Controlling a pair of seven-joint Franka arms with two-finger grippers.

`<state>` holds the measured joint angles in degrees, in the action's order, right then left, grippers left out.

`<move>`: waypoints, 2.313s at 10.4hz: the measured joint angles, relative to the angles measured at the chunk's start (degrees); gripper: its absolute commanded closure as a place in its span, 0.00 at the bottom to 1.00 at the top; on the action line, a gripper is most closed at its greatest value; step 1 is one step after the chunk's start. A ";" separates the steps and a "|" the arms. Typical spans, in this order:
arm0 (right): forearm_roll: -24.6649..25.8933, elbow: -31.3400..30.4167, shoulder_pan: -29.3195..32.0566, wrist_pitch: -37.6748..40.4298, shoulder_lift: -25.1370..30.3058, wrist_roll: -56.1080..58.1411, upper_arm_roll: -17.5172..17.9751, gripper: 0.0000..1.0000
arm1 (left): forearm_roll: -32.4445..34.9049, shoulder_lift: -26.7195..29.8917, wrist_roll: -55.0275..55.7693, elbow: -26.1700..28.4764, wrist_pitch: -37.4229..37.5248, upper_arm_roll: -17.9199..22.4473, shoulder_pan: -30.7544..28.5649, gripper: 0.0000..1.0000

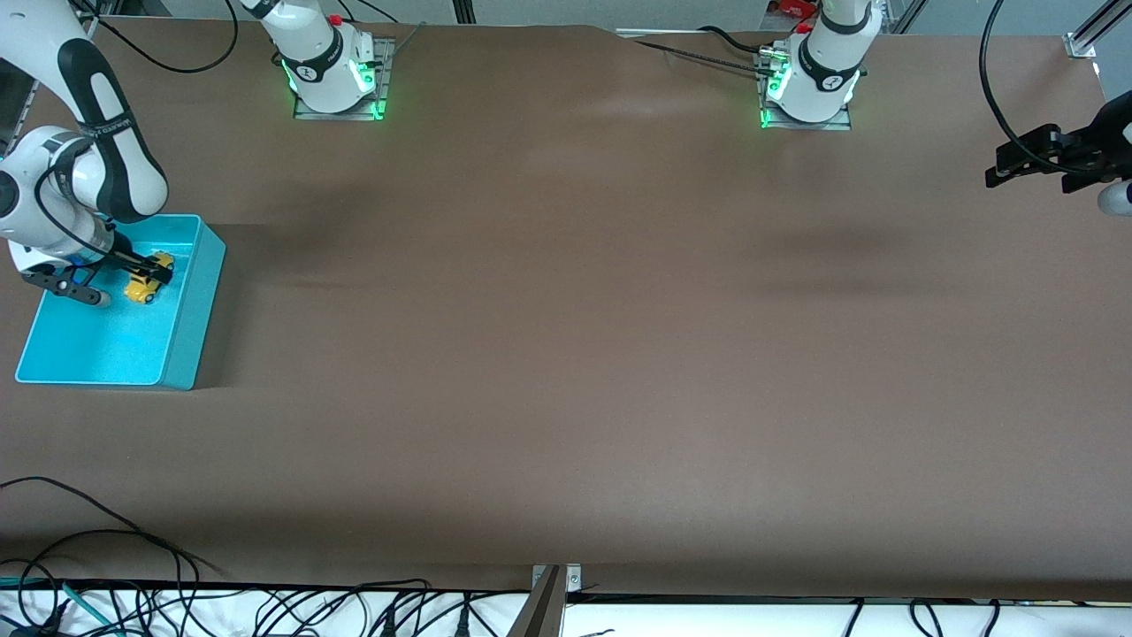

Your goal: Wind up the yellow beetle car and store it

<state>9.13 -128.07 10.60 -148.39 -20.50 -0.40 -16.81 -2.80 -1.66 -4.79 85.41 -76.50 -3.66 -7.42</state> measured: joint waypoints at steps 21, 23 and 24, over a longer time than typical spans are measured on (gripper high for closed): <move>-9.80 38.28 -11.91 59.79 18.40 0.41 16.88 0.00 | 4.38 2.30 0.03 0.55 0.08 0.07 -0.20 0.00; -9.80 38.28 -13.15 59.79 18.33 0.41 15.50 0.00 | 4.34 3.76 0.03 2.34 -0.01 0.03 -0.20 0.00; -9.80 38.28 -13.29 59.79 18.32 0.41 15.25 0.00 | 4.33 5.04 0.03 4.06 -0.29 0.01 -0.20 0.00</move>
